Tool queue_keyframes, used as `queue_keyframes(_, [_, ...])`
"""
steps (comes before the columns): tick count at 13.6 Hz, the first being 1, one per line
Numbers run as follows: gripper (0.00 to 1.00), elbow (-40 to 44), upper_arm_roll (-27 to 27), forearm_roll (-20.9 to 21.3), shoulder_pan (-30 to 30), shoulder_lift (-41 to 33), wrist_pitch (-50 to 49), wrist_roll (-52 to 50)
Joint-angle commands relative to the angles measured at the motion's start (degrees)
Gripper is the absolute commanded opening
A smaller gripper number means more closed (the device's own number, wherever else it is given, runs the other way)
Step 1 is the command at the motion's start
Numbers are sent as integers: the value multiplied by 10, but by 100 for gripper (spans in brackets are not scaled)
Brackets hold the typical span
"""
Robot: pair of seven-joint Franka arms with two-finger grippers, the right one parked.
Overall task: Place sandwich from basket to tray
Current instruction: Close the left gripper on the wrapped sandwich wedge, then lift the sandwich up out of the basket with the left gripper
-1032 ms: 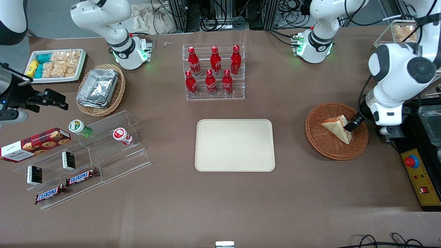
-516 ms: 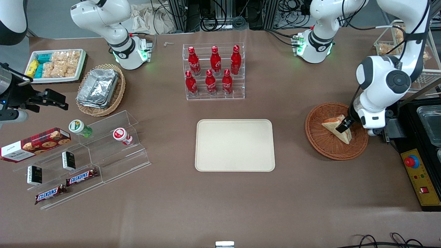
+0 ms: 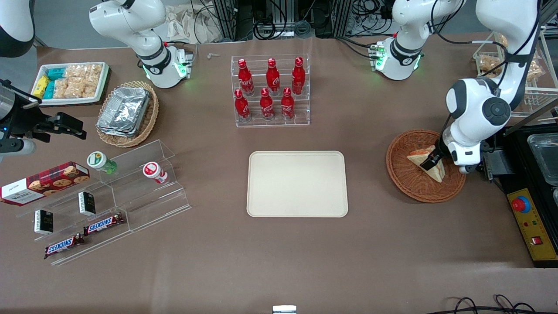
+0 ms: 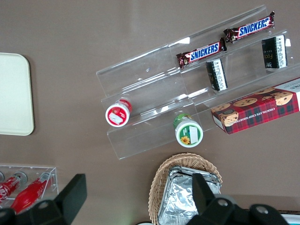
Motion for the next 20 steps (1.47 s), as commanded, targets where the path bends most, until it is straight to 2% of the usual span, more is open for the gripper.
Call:
queue_keyframes(1, [100, -20, -4, 15, 7, 6, 44, -22])
queue_keyframes(2, [79, -20, -3, 15, 7, 11, 51, -23])
queue_keyframes(3, [38, -19, -3, 15, 6, 14, 53, -33])
queue_keyframes(4, [4, -19, -4, 15, 6, 13, 58, -42])
queue_keyframes(5, [0, -19, -4, 15, 5, 13, 58, -44])
queue_keyframes(9, [0, -15, -5, 15, 2, 4, 54, -48])
queue_keyframes(11, [0, -9, -5, 32, 2, -19, 31, -43])
queue_keyframes(13, [0, 29, -7, 58, 3, -55, -71, -37])
queue_keyframes(14, [0, 69, -8, 57, 2, -70, -148, -20])
queue_keyframes(17, [0, 257, -14, 27, -16, -68, -427, 56])
queue_keyframes(20, [0, 416, -22, -8, -18, -74, -606, 149])
